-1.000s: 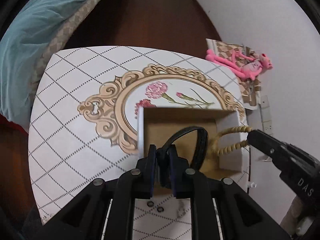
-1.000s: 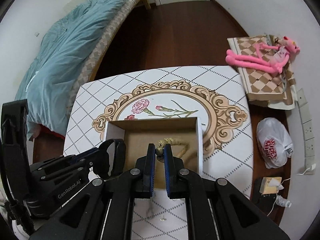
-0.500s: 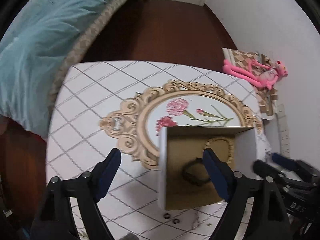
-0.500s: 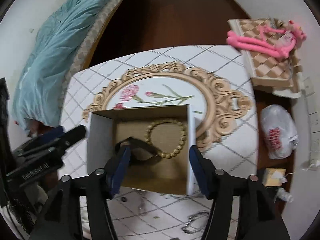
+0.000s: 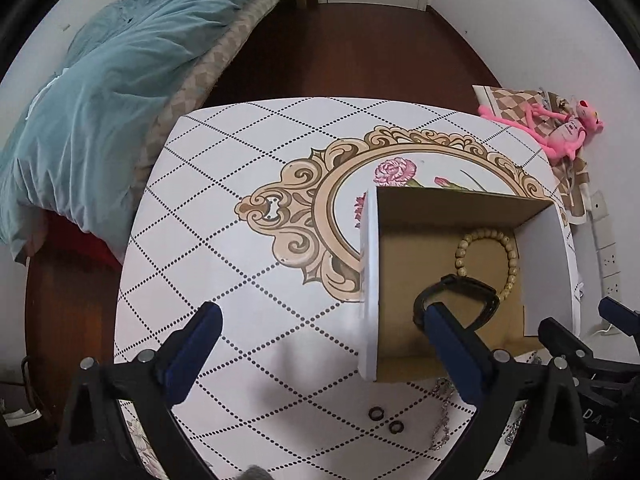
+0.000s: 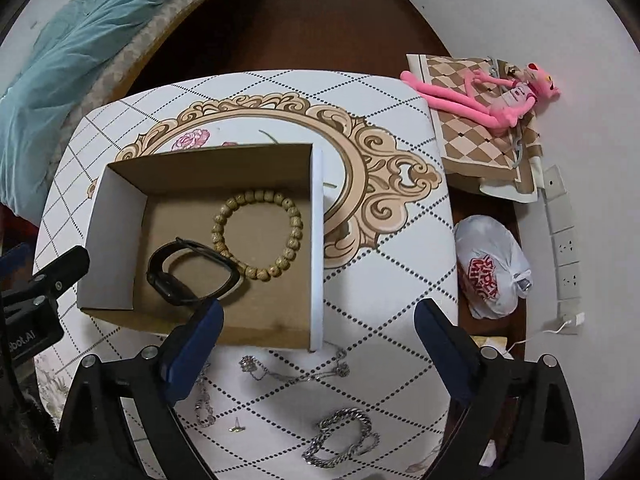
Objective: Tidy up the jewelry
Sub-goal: 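Lift both tools back from the box, then grasp the thick silver chain bracelet with the right tool, then carry the silver chain bracelet into the white box and open the right tool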
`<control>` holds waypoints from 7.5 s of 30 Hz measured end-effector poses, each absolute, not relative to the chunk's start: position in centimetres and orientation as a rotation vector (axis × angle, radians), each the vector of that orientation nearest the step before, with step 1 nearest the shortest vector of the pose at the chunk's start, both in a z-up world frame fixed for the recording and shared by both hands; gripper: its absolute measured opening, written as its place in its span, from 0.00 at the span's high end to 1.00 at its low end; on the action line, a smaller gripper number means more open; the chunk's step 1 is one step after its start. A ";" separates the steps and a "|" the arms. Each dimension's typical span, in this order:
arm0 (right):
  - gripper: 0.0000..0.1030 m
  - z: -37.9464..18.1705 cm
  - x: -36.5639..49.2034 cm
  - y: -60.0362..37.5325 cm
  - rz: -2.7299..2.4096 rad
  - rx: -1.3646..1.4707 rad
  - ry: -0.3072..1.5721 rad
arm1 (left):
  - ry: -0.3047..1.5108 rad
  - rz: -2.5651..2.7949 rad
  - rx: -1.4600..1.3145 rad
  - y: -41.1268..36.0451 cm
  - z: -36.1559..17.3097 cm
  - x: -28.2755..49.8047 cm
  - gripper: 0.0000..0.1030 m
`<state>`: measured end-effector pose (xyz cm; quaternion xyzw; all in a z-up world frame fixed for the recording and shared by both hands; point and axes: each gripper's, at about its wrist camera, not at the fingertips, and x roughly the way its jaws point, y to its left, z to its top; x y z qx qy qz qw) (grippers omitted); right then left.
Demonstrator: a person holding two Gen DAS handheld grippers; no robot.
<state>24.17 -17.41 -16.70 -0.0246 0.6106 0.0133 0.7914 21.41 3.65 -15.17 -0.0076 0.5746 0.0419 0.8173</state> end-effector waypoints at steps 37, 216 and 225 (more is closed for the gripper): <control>0.05 -6.6 11.1 -18.9 -0.018 0.065 1.106 | 0.976 0.128 -0.031 4.0 -5.8 8.4 0.00; 0.13 -13.3 27.4 -17.7 0.127 0.018 1.257 | 1.144 -0.016 -0.073 4.0 -13.4 25.1 0.01; 0.05 -16.7 24.3 -17.4 0.046 -0.065 1.276 | 1.134 0.047 -0.018 3.7 -15.2 21.4 0.00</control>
